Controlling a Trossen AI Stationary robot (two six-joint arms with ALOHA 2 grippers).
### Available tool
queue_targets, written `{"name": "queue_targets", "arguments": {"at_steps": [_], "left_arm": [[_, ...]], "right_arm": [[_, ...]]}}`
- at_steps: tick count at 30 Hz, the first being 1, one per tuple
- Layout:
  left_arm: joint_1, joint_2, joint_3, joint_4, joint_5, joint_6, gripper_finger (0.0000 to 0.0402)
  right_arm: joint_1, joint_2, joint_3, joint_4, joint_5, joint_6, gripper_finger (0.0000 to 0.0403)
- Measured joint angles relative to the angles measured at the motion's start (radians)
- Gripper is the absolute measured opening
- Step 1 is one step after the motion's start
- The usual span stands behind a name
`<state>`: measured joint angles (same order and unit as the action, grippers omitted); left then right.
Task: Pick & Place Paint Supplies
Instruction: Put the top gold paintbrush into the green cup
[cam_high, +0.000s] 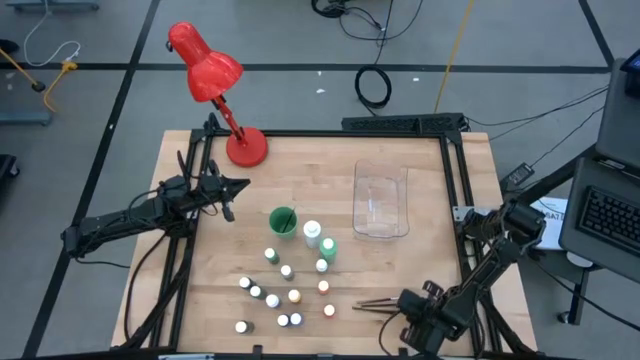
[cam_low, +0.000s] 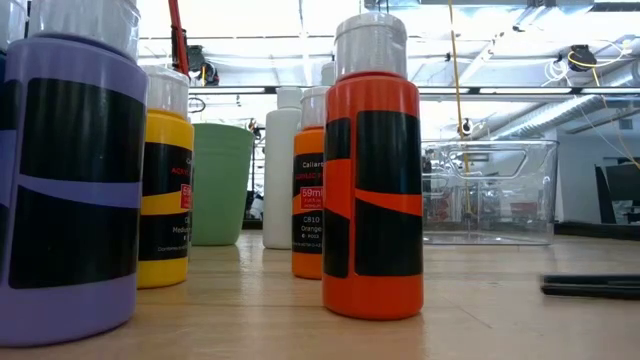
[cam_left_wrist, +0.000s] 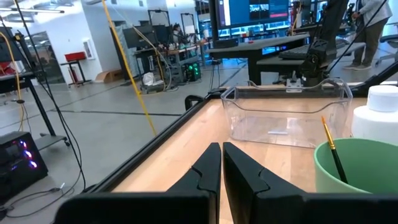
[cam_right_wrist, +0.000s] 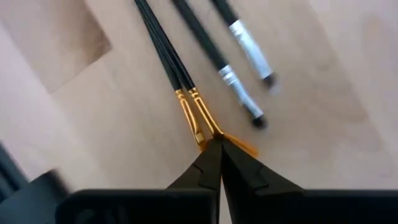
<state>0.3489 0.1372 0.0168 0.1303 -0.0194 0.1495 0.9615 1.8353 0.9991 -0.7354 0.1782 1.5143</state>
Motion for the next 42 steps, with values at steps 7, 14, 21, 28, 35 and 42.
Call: {"name": "queue_targets", "arguments": {"at_steps": [7,14,21,28,35,42], "left_arm": [[0.000,0.000,0.000,0.000,0.000,0.003,0.0021],[0.000,0.000,0.000,0.001,0.000,0.002,0.0021],[0.000,0.000,0.000,0.000,0.000,0.003,0.0021],[0.000,0.000,0.000,0.000,0.001,0.003,0.0021],[0.000,0.000,0.000,0.001,0.001,0.003,0.0021],[0.000,0.000,0.000,-0.024,0.000,0.003,0.0021]], "right_arm": [[-0.033,-0.026,0.031,-0.022,0.039,-0.095,0.0001],[-0.057,-0.044,0.177,-0.283,0.078,-0.125,0.0000],[-0.086,-0.047,0.257,-0.327,0.108,-0.205,0.0000],[-0.144,-0.047,0.351,-0.464,0.119,-0.338,0.0000],[-0.256,-0.048,0.688,-0.598,0.497,-0.815,0.0000],[-0.426,-0.049,0.928,-0.500,0.632,-1.329,0.0000]]}}
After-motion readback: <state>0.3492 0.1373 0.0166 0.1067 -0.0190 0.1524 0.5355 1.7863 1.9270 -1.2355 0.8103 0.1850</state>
